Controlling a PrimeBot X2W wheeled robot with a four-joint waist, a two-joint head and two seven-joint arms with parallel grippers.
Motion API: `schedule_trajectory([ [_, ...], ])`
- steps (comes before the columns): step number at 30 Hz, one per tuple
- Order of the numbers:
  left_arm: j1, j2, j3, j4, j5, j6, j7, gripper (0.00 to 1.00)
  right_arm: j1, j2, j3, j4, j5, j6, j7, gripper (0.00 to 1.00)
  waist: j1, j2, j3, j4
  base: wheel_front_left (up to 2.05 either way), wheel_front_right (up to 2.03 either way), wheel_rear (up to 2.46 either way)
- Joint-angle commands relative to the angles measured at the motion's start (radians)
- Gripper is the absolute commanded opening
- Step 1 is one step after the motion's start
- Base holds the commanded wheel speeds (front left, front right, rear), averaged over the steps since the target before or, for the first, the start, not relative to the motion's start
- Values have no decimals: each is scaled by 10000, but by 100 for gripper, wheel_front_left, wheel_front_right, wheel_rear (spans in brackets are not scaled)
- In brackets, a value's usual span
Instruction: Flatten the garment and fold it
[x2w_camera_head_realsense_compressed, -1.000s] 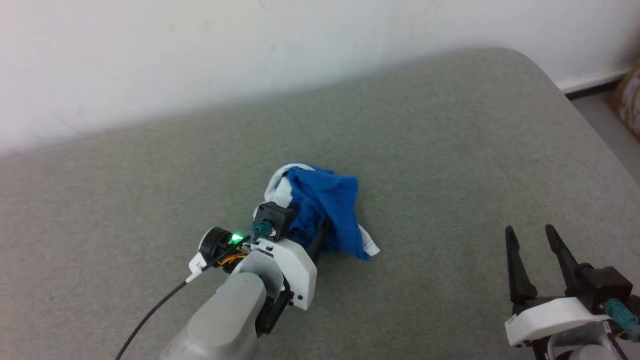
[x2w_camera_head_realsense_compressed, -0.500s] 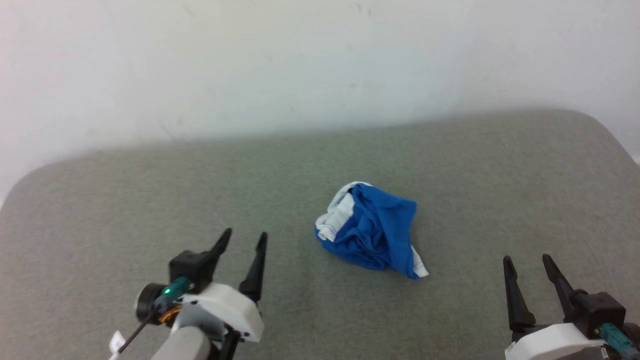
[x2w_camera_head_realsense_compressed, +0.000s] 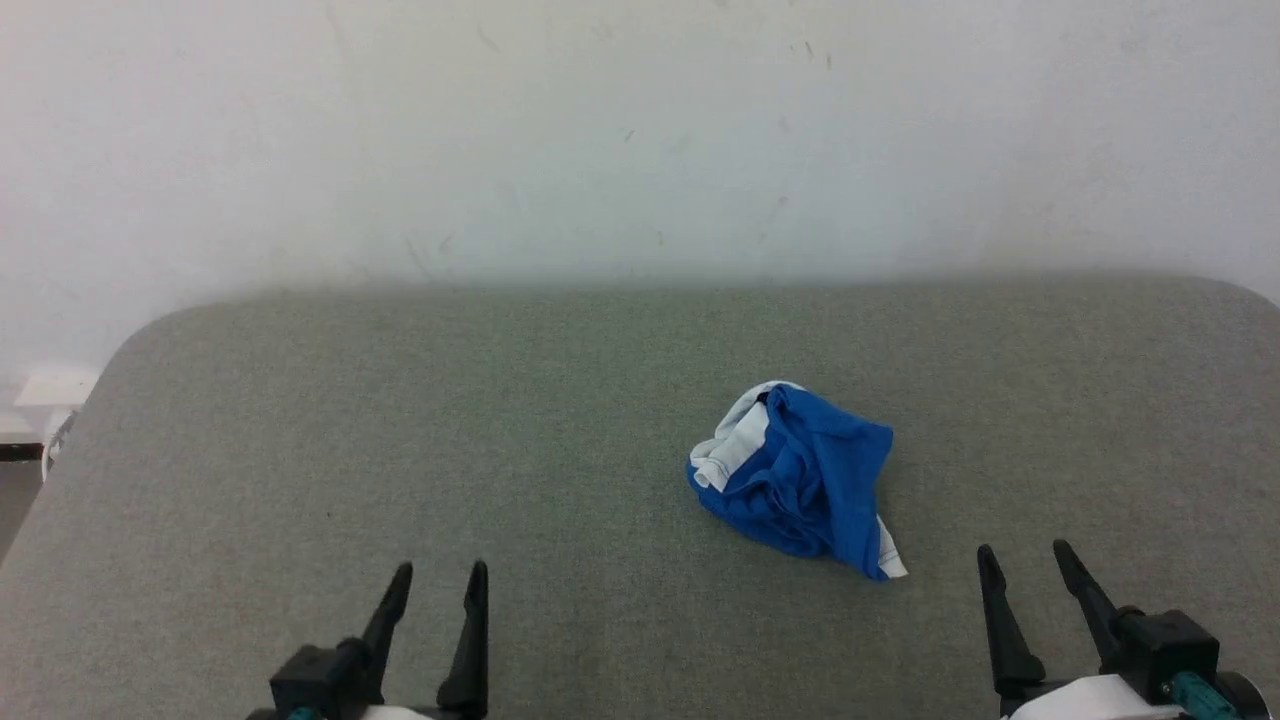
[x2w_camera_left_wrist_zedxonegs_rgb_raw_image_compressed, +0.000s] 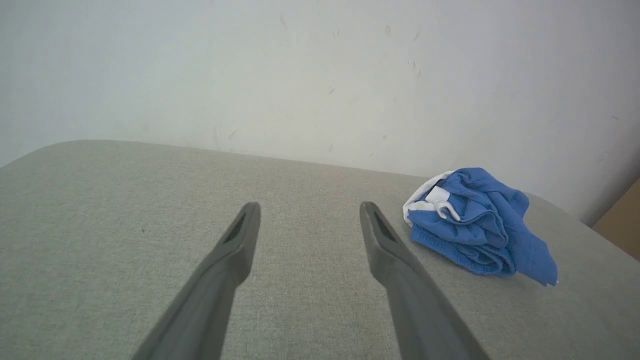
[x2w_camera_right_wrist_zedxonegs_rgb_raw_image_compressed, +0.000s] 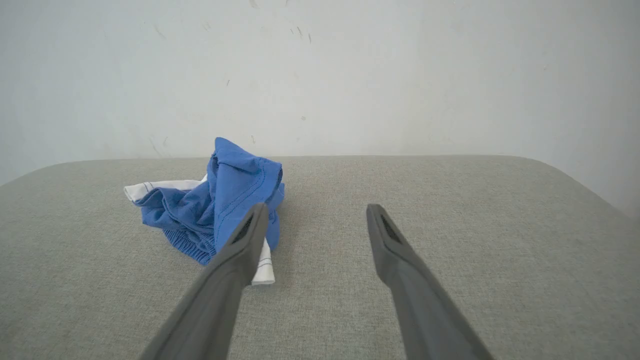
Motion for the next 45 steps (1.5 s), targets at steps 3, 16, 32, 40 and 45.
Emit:
schedule_trajectory([
  [3, 441, -173, 136, 393, 595, -478, -48, 100, 148, 1, 91, 80, 105, -9, -47, 100, 1, 0, 39, 172, 0, 0, 0],
  [16, 92, -780, 461, 777, 1449, -1080, -49, 100, -731, -203, 825, -32, 95, -9, 3008, 100, 1, 0, 531, 1109, 0, 0, 0],
  [32, -394, -1169, 421, 1141, 1625, -1327, -49, 100, -2184, -1159, 743, 1182, 573, -9, 7018, 100, 1, 0, 1330, 2650, 0, 0, 0],
  [40, -426, -1193, 479, 1249, 1658, -1342, -49, 100, -2325, -1077, 972, 1436, 724, -9, 6654, 0, 1, 0, 1347, 2443, 0, 0, 0],
  [45, -303, -1197, 519, 1277, 1584, -1314, -49, 100, -1961, -831, 741, 441, 1370, -9, 6599, 0, 1, 0, 1094, 1753, 0, 0, 0],
])
